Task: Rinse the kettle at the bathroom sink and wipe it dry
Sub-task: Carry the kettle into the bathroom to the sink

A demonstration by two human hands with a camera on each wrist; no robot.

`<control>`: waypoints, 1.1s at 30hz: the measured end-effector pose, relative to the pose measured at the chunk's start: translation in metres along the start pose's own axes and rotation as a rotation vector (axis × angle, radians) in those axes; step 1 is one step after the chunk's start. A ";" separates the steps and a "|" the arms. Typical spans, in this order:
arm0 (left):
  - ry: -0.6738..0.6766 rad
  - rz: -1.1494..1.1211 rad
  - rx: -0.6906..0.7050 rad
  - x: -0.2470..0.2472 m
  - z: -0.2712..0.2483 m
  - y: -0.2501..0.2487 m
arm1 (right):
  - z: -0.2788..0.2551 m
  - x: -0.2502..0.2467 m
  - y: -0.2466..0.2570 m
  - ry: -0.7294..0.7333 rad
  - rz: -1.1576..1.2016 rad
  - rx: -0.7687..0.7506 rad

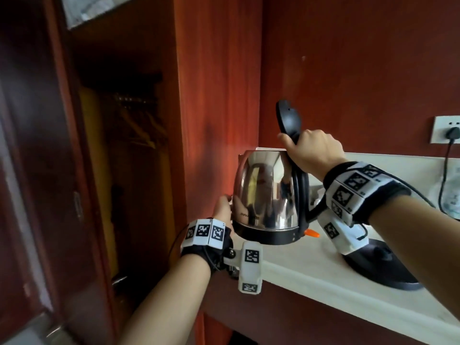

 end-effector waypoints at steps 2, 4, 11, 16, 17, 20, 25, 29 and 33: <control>-0.036 -0.053 0.012 -0.013 -0.014 -0.002 | -0.007 -0.001 0.009 0.014 0.031 -0.032; -0.103 -0.036 0.046 -0.027 -0.025 -0.007 | -0.012 0.000 0.020 0.025 0.059 -0.060; -0.261 -0.103 0.119 -0.098 -0.073 -0.030 | -0.032 0.012 0.090 0.108 0.160 -0.194; -0.331 -0.228 0.195 -0.158 -0.109 -0.062 | -0.048 0.018 0.156 0.152 0.263 -0.276; -0.347 -0.236 0.220 -0.171 -0.116 -0.069 | -0.052 0.018 0.169 0.159 0.283 -0.292; -0.420 -0.194 0.317 -0.208 -0.138 -0.095 | -0.065 0.019 0.211 0.182 0.340 -0.336; -0.503 -0.170 0.349 -0.275 -0.180 -0.123 | -0.092 0.024 0.291 0.220 0.395 -0.415; -0.640 -0.122 0.398 -0.338 -0.222 -0.139 | -0.124 0.027 0.361 0.251 0.440 -0.483; -0.682 -0.148 0.413 -0.390 -0.268 -0.155 | -0.155 0.029 0.428 0.292 0.492 -0.520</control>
Point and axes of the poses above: each hand's wrist, its own z-axis towards the middle knuckle, its own x-axis out of the palm, y = z × x, the point moved 9 cm from there along z, towards the middle knuckle
